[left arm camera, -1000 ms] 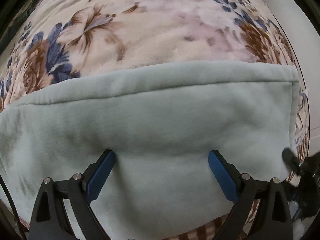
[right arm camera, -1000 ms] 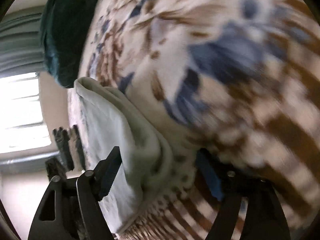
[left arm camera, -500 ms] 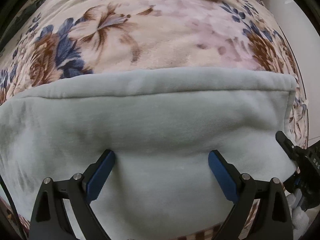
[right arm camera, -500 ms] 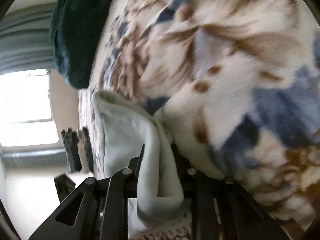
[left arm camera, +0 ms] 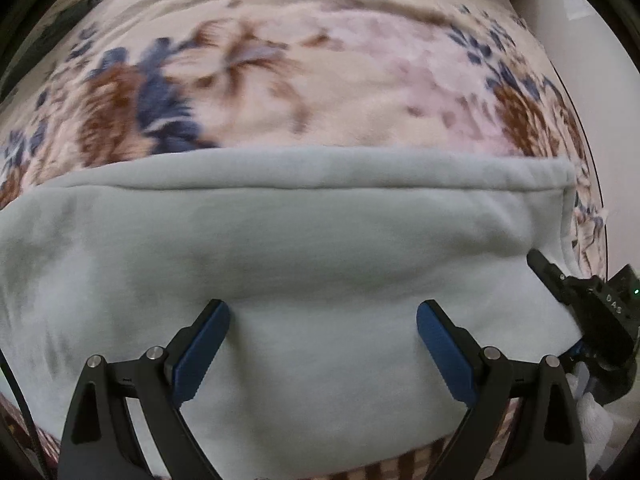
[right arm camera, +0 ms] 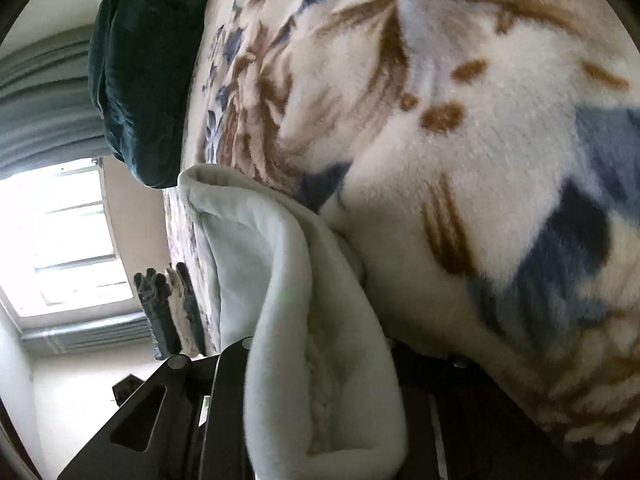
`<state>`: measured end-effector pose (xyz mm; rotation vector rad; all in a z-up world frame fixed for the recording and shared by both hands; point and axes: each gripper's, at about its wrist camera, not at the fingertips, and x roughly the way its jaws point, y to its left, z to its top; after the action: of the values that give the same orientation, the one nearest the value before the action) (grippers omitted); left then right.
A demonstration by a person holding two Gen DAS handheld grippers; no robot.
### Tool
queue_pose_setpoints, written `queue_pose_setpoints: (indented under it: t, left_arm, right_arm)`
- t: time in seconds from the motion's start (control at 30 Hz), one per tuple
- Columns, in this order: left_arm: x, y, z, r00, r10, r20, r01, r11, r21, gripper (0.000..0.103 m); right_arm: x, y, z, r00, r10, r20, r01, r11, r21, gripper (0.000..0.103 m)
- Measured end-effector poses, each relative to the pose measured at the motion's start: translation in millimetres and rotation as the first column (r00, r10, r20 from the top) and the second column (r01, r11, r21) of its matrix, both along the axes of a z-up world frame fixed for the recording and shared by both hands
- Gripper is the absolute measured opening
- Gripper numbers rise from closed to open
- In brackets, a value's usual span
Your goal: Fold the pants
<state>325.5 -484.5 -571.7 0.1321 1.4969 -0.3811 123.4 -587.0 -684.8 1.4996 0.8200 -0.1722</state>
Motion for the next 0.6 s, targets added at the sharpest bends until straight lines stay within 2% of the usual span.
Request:
queue_pose_setpoints:
  t: [0.2,0.3,0.33,0.37,0.4,0.43,0.5,0.53,0.6]
  left_arm:
    - [10.7,75.0,20.5,0.988,0.155,-0.002,-0.155,0.987,-0.039,0.096]
    - [9.7,120.1,28.1,0.974,0.228,0.009,-0.228,0.973,-0.023,0.096]
    - [9.5,136.6,31.8,0.967,0.254,0.016,-0.254,0.967,-0.019,0.096]
    - [7.8,150.8,36.4,0.961,0.276,0.027,-0.276,0.961,-0.012,0.096]
    - [7.8,171.5,42.3,0.953,0.300,0.047,-0.301,0.954,0.005,0.096]
    - [8.9,184.9,45.6,0.948,0.313,0.056,-0.314,0.949,0.011,0.096]
    - [9.1,215.5,57.4,0.934,0.352,0.066,-0.353,0.936,0.009,0.096]
    - [9.7,230.7,62.8,0.926,0.373,0.063,-0.374,0.928,-0.007,0.096]
    - [14.4,259.7,74.1,0.909,0.412,0.067,-0.414,0.910,0.007,0.096]
  right_arm:
    - [1.5,8.7,20.1,1.000,0.031,0.001,-0.031,0.999,-0.044,0.025]
    - [6.7,13.3,33.1,0.999,0.047,-0.015,-0.048,0.994,-0.094,0.025]
    - [6.1,14.5,36.0,0.997,0.061,-0.054,-0.066,0.991,-0.115,0.025]
    - [4.4,14.0,35.7,0.992,0.081,-0.093,-0.092,0.988,-0.123,0.029]
    - [3.4,13.1,33.7,0.984,0.105,-0.144,-0.123,0.984,-0.126,0.044]
    - [-0.5,12.8,31.8,0.978,0.113,-0.176,-0.134,0.985,-0.112,0.054]
    - [-11.7,12.2,34.2,0.971,0.112,-0.210,-0.130,0.989,-0.070,0.058]
    - [-17.6,13.2,43.9,0.965,0.101,-0.242,-0.128,0.987,-0.096,0.063]
    - [-22.0,24.3,74.9,0.939,0.098,-0.330,-0.169,0.966,-0.194,0.065]
